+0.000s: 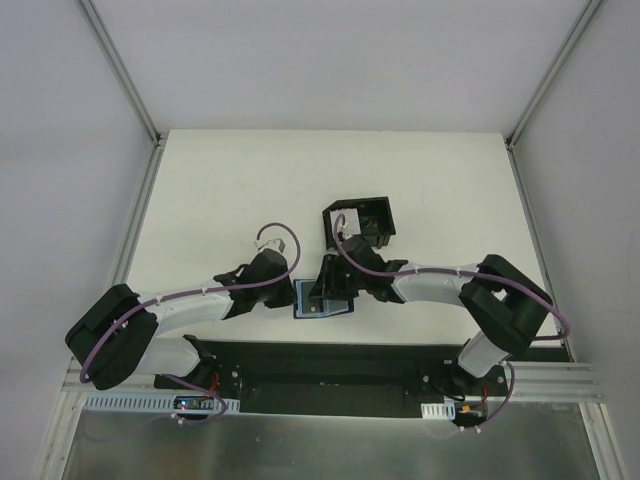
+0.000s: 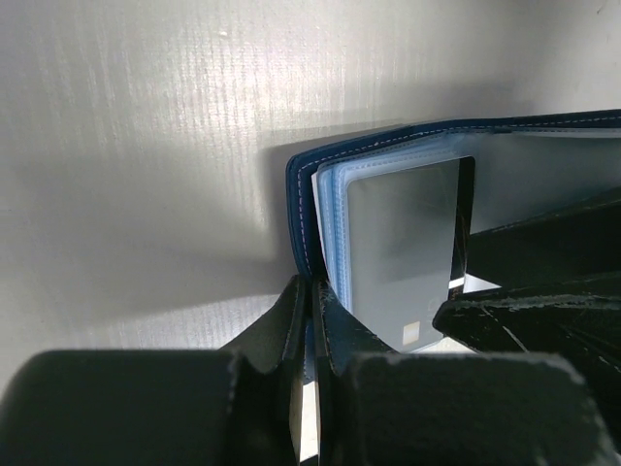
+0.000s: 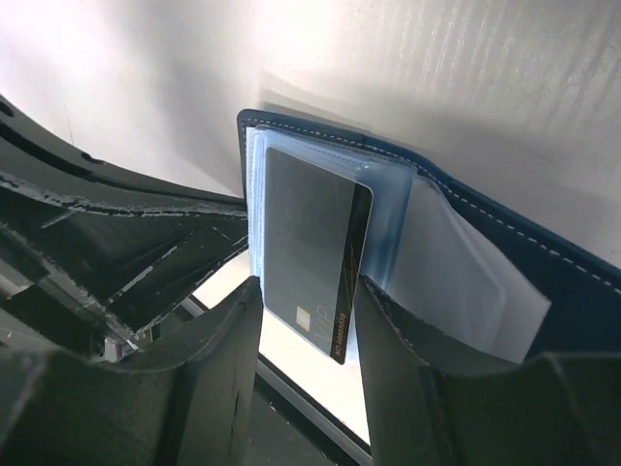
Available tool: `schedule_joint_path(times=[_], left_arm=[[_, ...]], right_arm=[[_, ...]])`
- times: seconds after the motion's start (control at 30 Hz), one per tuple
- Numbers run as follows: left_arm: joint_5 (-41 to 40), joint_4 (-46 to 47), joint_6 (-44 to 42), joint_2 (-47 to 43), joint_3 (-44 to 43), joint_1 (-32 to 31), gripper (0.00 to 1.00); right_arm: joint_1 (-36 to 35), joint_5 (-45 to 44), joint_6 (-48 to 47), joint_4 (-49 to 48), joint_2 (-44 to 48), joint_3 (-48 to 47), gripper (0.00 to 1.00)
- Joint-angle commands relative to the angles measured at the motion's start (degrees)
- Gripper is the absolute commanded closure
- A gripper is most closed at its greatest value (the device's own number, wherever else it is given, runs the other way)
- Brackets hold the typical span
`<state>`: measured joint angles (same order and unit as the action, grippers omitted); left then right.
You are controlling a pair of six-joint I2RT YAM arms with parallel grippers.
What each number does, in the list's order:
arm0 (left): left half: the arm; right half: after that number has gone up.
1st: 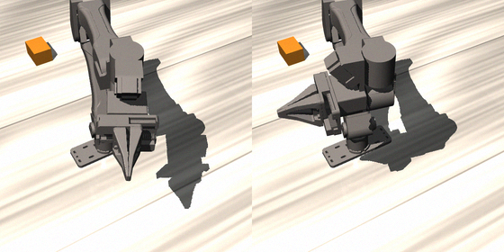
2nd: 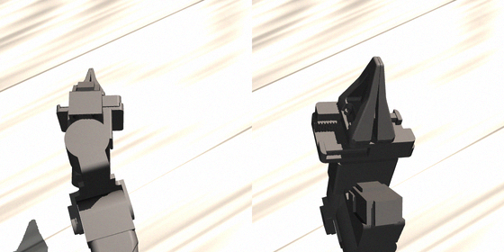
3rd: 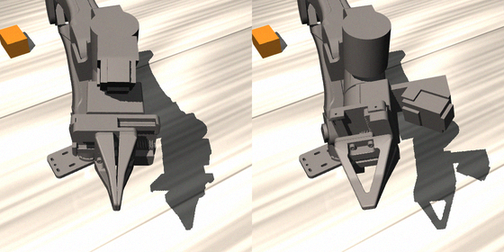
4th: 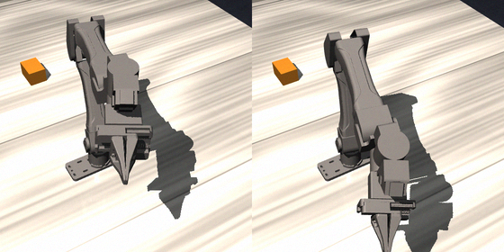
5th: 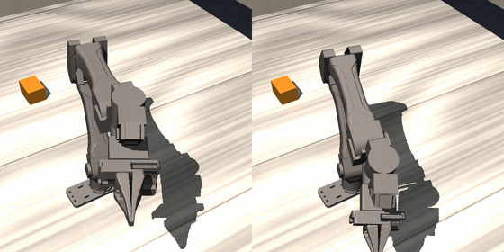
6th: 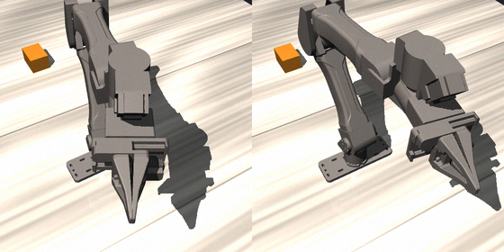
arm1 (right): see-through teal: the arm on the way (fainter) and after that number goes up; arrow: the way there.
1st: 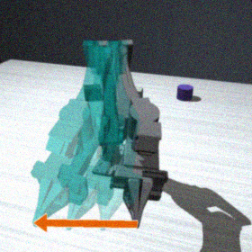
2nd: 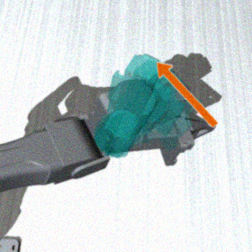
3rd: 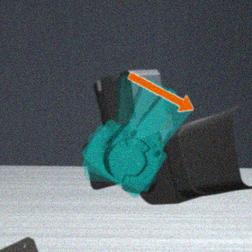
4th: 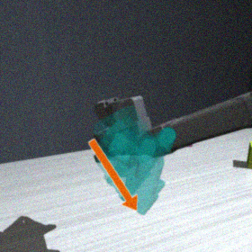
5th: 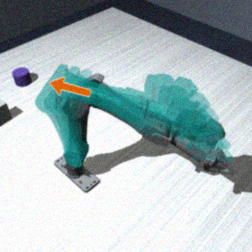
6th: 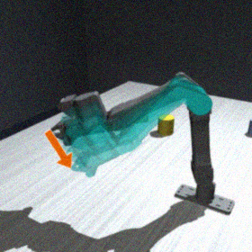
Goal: Put the credit cards into the card holder
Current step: Insert the credit card into the card holder.
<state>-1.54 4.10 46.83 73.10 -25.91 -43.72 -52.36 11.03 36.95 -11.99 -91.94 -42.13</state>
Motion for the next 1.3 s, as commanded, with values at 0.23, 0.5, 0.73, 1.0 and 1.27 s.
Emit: schedule_joint_path(times=[0.23, 0.5, 0.73, 1.0, 1.27], left_arm=[[-0.13, -4.54, -2.18, -2.17, 0.25, 0.75, 1.00], [0.05, -4.54, -2.71, -4.37, 0.07, 0.75, 1.00], [-0.92, -5.68, -3.15, -6.91, 0.07, 0.83, 1.00], [-1.27, -7.61, -4.02, -9.38, -1.51, 0.75, 1.00], [-0.48, -8.58, -5.25, -11.22, -3.09, 0.75, 1.00]], right_arm=[[-0.82, 3.04, -1.00, 0.91, -3.33, -3.93, 0.56], [-0.38, 5.50, -1.27, -2.08, -3.77, -4.19, 0.56], [0.50, -3.63, -4.69, 7.06, 2.72, -3.14, 0.52], [0.94, -6.90, -8.12, 14.62, 5.20, -4.36, 0.56], [1.03, -8.30, -7.68, 18.49, 2.03, -5.33, 0.82]])
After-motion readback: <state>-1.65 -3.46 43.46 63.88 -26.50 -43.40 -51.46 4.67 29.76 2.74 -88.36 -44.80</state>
